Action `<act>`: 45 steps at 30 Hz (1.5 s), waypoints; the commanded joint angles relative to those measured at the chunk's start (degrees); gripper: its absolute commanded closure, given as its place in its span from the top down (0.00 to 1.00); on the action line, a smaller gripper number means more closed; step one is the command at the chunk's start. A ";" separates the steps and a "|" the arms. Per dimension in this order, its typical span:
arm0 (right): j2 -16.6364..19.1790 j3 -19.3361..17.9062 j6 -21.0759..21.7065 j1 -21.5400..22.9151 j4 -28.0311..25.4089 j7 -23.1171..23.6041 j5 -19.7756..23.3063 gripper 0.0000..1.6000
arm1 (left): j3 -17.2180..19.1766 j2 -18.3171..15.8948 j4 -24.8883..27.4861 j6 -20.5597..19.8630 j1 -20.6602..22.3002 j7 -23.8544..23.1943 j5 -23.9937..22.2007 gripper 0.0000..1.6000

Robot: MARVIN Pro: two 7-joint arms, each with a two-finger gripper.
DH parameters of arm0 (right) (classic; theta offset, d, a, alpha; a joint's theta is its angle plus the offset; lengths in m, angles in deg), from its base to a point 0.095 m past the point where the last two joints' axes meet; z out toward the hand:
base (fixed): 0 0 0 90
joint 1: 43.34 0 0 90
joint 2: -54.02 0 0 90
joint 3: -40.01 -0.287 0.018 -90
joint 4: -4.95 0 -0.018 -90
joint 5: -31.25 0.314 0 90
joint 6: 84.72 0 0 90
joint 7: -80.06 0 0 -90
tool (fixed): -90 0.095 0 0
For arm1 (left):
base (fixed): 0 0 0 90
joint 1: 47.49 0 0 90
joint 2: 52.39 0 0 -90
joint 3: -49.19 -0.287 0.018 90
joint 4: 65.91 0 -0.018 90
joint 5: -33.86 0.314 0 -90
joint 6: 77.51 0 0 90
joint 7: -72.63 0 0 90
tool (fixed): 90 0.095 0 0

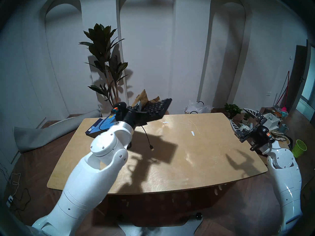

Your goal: Unwrap the new keyboard and set the wrapping aside

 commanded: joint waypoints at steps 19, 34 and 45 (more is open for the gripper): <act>6.20 16.43 -15.24 13.02 -2.98 14.26 -15.42 1.00 | -6.50 9.55 -1.16 -7.49 4.74 11.59 0.22 0.00; -3.77 24.15 -18.89 22.34 -1.68 10.36 -20.87 0.98 | -5.92 10.95 -1.54 -7.54 4.83 14.55 -0.18 0.00; -9.66 27.87 -20.86 27.79 4.50 9.62 -27.48 1.00 | -5.12 10.59 -0.15 -7.72 4.09 15.59 -0.51 0.00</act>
